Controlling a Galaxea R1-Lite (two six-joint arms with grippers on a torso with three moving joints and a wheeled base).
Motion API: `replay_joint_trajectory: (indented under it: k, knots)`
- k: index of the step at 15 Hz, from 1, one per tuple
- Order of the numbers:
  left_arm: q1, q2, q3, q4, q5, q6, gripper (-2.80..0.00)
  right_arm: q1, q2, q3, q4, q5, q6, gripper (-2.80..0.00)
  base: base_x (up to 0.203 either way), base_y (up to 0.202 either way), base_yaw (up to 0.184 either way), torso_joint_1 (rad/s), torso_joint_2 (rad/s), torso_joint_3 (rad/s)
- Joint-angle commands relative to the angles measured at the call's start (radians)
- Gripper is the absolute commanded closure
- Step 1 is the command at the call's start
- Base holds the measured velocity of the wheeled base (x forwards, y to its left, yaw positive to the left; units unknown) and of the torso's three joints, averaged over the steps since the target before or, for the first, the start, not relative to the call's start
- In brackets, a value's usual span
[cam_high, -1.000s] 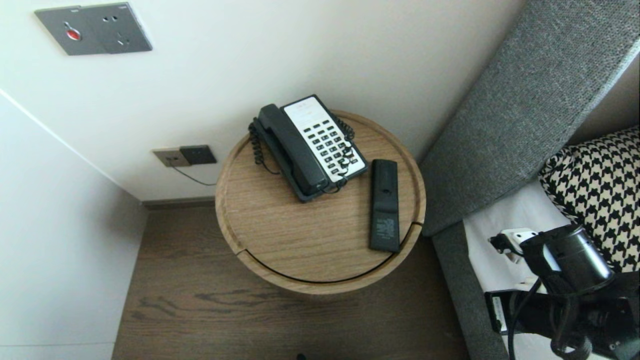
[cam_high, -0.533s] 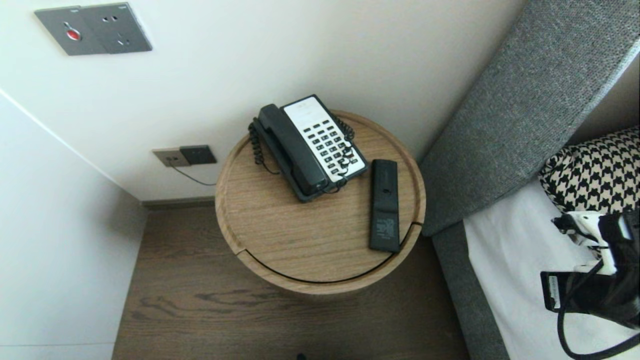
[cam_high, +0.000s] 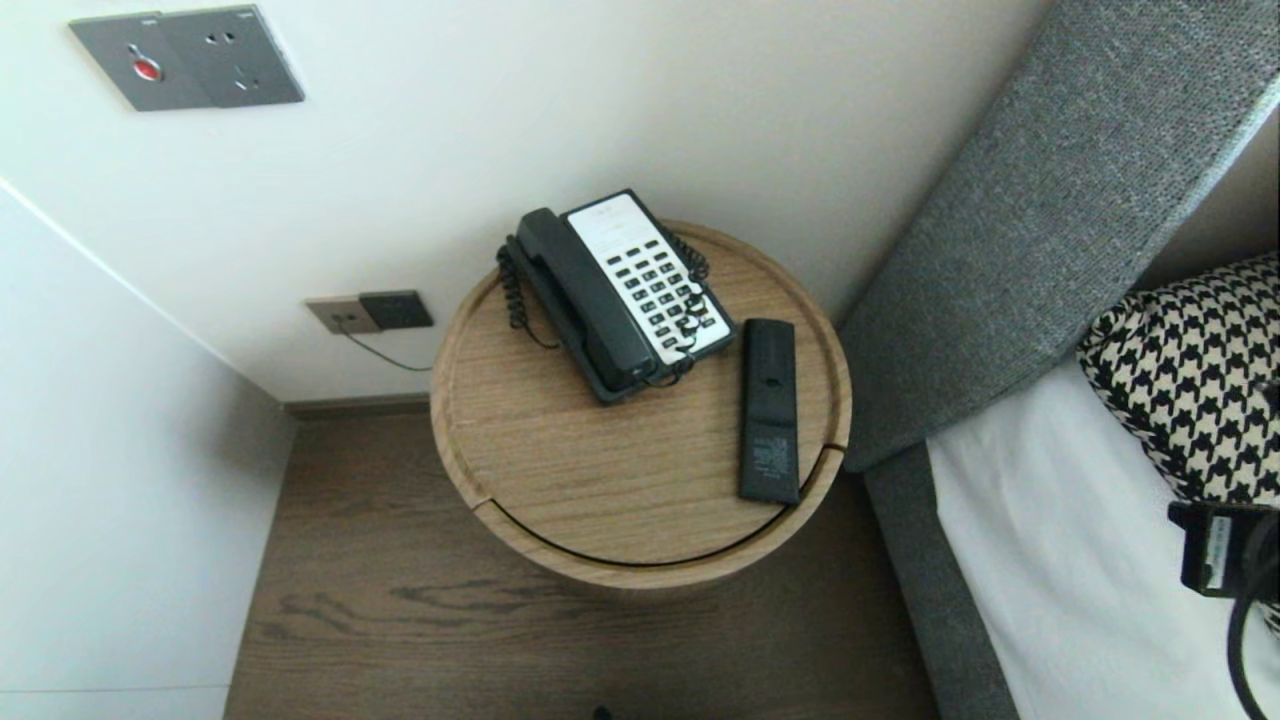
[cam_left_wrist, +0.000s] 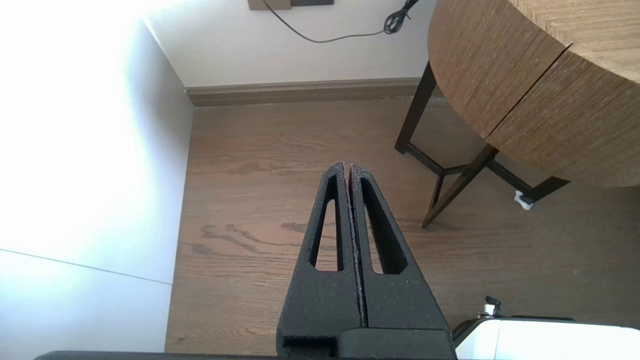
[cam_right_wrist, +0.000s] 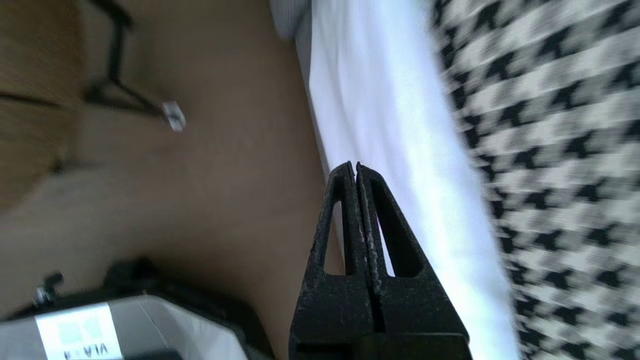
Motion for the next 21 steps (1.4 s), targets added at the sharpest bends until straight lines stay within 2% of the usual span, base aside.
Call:
replay_joint_trajectory:
  k: [1,8,12,15,16,18,19,21]
  knots:
    - [-0.001,0.000,0.000,-0.001,0.000,0.000,0.00,-0.001,-0.130,0.020,0.002,-0.003,-0.003,0.00,0.000,0.000,0.000,0.000,0.00,0.000]
    - [0.000,0.000,0.000,-0.001,0.001,0.000,0.00,-0.007,-0.408,0.176,0.130,-0.023,-0.005,0.00,0.000,0.000,0.000,0.000,0.00,0.000]
    - [-0.001,0.000,0.000,0.000,0.001,0.000,0.00,-0.011,-0.534,0.320,0.160,-0.082,-0.005,0.00,0.000,0.000,0.000,0.000,0.00,0.000]
    - [0.000,0.000,0.000,-0.001,0.001,0.000,0.00,-0.075,-0.592,0.393,0.180,-0.106,-0.008,0.00,0.000,0.000,0.000,0.000,0.00,0.000]
    - [0.000,0.000,0.000,-0.001,0.001,0.000,0.00,-0.111,-0.613,0.408,0.189,-0.100,-0.012,0.00,0.000,0.000,0.000,0.000,0.00,0.000]
    - [0.000,0.000,0.000,0.001,0.001,0.000,0.00,-0.130,-0.685,0.453,0.193,-0.069,-0.042,0.00,0.000,0.000,0.000,0.000,0.00,0.000]
    - [0.000,0.000,0.000,-0.001,0.001,0.000,0.00,-0.130,-0.720,0.459,0.194,-0.040,-0.054,0.00,0.000,0.000,0.000,0.000,0.00,0.000]
    - [0.000,0.000,0.000,-0.001,0.001,0.000,0.00,-0.134,-0.781,0.481,0.187,0.072,-0.112,0.00,0.000,0.000,0.000,0.000,0.00,0.000]
